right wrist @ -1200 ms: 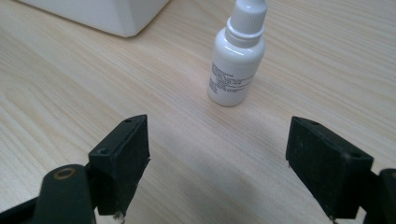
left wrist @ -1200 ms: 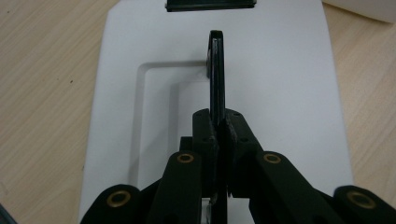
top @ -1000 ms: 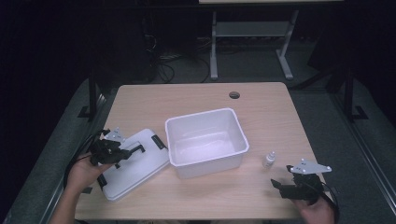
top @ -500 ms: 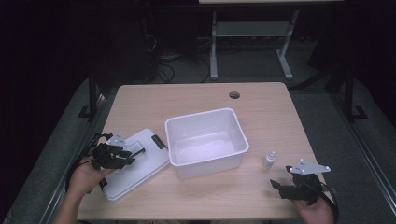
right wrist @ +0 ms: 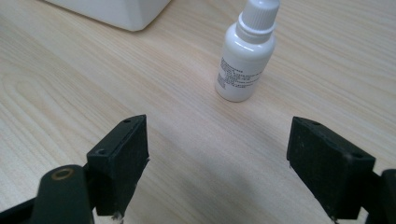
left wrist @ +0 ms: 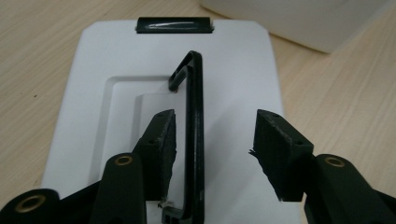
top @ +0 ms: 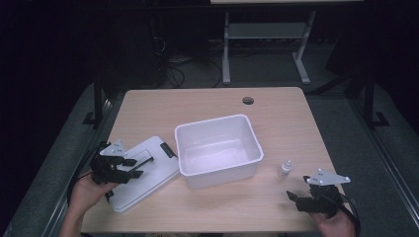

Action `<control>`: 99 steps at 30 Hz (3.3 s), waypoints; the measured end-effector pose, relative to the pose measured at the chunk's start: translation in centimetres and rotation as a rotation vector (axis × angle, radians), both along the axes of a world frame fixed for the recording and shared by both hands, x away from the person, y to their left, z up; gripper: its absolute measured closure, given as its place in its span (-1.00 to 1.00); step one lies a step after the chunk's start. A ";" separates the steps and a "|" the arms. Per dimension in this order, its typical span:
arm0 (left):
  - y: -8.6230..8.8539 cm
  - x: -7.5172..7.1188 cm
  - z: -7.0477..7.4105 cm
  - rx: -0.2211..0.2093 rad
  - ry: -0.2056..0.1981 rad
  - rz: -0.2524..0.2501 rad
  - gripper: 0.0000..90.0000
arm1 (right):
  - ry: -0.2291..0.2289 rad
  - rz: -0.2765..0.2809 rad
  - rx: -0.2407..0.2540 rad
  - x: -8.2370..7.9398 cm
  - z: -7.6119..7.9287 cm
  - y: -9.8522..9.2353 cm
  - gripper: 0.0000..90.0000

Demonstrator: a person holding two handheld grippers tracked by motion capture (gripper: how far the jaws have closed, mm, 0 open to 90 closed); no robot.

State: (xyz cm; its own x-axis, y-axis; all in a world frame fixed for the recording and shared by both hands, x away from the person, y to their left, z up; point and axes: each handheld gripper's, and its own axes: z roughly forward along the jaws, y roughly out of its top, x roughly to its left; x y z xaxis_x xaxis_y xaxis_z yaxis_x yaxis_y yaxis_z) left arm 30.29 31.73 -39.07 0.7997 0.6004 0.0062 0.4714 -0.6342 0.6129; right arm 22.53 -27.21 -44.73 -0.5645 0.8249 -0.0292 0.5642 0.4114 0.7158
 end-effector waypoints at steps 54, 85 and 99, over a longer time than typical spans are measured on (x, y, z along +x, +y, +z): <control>0.7 -1.4 -1.0 -0.009 -0.048 0.043 -0.16 | 0.230 0.432 -0.399 7.9 6.8 1.7 -0.64; 1.9 -1.7 -0.5 -0.049 -0.074 0.064 -0.18 | 0.334 0.566 -0.523 12.1 4.9 4.8 -0.06; 2.3 -2.1 -0.1 -0.071 -0.097 0.071 -0.19 | 0.369 0.592 -0.553 12.5 4.2 5.2 0.22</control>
State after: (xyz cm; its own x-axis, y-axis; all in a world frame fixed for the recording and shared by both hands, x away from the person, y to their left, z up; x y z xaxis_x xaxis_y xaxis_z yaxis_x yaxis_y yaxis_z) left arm 28.21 34.07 -39.16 0.7531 0.6569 0.0366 0.4498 -0.5546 0.7000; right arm 35.02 -21.97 -40.52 -0.9459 0.3171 -0.0685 0.3053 0.9414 0.1431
